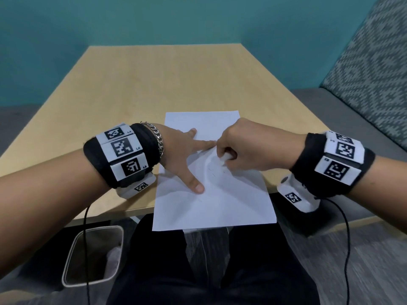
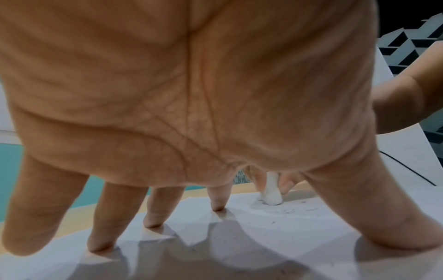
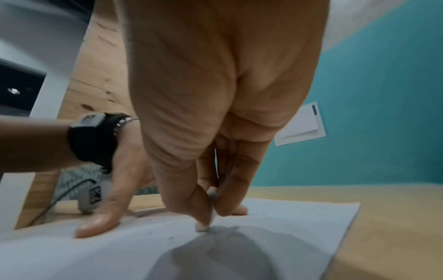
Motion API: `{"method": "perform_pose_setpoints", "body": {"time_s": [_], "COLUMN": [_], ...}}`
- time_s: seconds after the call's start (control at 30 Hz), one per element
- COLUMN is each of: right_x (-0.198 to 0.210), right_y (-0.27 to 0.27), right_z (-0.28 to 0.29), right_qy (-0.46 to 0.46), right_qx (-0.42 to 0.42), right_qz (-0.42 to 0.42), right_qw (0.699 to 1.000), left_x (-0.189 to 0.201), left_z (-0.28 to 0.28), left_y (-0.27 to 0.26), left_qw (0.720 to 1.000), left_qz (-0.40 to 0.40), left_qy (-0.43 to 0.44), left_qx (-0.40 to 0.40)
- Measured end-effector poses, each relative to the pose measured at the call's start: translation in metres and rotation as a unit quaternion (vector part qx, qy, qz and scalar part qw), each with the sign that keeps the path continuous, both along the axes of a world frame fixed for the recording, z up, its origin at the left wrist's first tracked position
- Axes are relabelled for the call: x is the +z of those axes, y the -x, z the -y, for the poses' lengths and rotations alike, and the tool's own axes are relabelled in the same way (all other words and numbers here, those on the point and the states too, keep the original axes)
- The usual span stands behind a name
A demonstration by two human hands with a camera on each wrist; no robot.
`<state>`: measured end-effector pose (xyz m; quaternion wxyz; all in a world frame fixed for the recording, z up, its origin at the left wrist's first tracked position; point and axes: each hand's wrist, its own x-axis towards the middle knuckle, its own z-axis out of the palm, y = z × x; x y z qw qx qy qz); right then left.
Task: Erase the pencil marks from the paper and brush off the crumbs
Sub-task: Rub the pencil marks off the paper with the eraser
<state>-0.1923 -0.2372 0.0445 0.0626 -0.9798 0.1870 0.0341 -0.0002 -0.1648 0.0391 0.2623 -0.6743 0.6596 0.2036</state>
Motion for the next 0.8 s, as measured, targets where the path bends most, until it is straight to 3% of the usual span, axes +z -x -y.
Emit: {"method": "perform_pose_setpoints", "body": {"time_s": [0.2, 0.37, 0.53, 0.7, 0.8], "right_x": [0.000, 0.001, -0.002, 0.002, -0.001], "right_y": [0.009, 0.010, 0.009, 0.010, 0.011], "right_z": [-0.016, 0.011, -0.014, 0.011, -0.001], "right_qy": [-0.047, 0.006, -0.008, 0.008, 0.010], "right_qx": [0.038, -0.026, 0.030, -0.017, 0.011], "right_qz": [-0.015, 0.003, -0.026, -0.003, -0.015], "right_qw": [0.998, 1.000, 0.999, 1.000, 1.000], "left_x": [0.000, 0.001, 0.002, 0.002, 0.002], "left_z": [0.000, 0.001, 0.001, 0.000, -0.001], "left_y": [0.001, 0.002, 0.003, 0.004, 0.003], "left_qw": [1.000, 1.000, 1.000, 1.000, 1.000], "left_qz": [0.009, 0.013, 0.012, 0.016, 0.010], "left_qy": [-0.005, -0.011, -0.010, -0.011, -0.008], "left_qx": [0.000, 0.008, -0.002, 0.010, 0.006]}}
